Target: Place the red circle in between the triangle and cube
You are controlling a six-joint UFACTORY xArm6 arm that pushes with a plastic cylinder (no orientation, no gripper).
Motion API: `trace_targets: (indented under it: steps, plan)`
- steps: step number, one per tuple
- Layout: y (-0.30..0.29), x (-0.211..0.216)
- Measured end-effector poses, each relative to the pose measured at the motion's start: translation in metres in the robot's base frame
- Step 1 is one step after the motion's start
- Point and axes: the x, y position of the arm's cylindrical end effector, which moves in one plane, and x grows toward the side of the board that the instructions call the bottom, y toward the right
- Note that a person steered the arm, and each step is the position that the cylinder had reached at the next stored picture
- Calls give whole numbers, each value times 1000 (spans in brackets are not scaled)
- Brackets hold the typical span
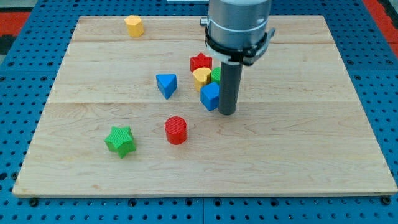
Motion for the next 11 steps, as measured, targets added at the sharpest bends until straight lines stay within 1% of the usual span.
trace_targets:
  steps: [1,2,3,5,6,7,8,9,10,11]
  plan:
    - [-1,-10]
    - [-6,-6]
    - [-4,37]
    - [-18,73]
    - [-40,80]
    - [-80,74]
    - [-104,13]
    - [-110,39]
    - [-159,37]
    - [-144,8]
